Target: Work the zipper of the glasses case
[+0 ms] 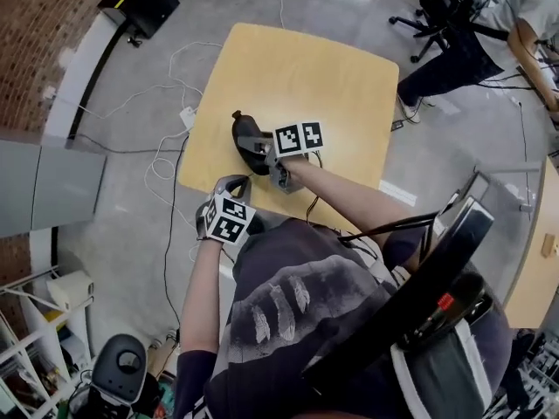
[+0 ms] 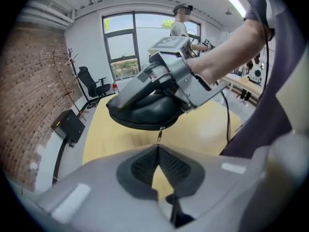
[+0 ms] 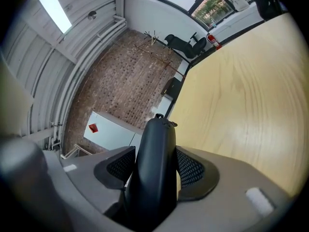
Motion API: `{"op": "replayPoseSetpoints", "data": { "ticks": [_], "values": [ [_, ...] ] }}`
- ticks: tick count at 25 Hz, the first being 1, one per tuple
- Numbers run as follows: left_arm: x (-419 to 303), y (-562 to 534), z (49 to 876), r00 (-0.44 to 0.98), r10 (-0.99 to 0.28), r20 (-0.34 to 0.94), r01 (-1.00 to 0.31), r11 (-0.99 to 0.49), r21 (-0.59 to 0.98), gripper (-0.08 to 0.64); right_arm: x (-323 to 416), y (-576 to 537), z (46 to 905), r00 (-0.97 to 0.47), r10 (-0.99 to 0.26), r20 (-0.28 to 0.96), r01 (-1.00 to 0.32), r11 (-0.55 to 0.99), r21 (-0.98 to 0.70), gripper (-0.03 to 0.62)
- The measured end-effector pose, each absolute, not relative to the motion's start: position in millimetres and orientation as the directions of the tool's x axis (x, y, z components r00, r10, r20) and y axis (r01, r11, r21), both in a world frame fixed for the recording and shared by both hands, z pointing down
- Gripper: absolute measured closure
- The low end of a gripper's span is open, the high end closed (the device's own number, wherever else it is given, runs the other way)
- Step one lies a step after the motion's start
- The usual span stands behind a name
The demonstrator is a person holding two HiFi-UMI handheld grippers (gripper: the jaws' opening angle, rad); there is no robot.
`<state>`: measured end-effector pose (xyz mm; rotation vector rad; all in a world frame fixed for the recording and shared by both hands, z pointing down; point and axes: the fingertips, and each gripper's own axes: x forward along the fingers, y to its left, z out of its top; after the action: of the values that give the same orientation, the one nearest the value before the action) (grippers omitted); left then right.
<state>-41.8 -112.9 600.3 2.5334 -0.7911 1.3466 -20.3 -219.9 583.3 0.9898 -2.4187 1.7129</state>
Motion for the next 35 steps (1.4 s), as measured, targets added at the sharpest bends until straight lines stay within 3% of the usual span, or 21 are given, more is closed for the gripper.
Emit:
{"op": "replayPoseSetpoints", "data": {
  "ticks": [5, 10, 16, 25, 35],
  "values": [
    [-40.4, -119.2, 618.8, 0.381, -0.364, 0.85, -0.51, -0.85, -0.135, 0.561, 7.2, -217.9, 609.9, -0.761, -0.493, 0.422, -0.54, 0.122, -0.833, 0.331],
    [-53.7, -129.7, 635.7, 0.298, -0.384, 0.874, -0.58, -0.8, -0.153, 0.561, 18.1, -217.6, 627.9, -0.762, -0.486, 0.429, -0.532, 0.091, -0.842, 0.33],
    [-52.6, -141.3, 638.0, 0.317, -0.392, 0.863, -0.614, -0.779, -0.129, 0.56, 41.0, -222.2, 638.6, -0.722, -0.518, 0.459, -0.554, 0.036, -0.832, 0.33],
    [-71.0, -128.6, 619.5, 0.339, -0.436, 0.833, -0.699, -0.71, -0.087, 0.56, 34.2, -225.7, 645.5, -0.748, -0.439, 0.498, -0.599, 0.123, -0.791, 0.35],
    [-71.7, -123.6, 600.0, 0.356, -0.492, 0.795, -0.782, -0.622, -0.034, 0.56, 49.2, -215.7, 651.1, -0.742, -0.391, 0.544, -0.641, 0.181, -0.746, 0.304]
  ]
}}
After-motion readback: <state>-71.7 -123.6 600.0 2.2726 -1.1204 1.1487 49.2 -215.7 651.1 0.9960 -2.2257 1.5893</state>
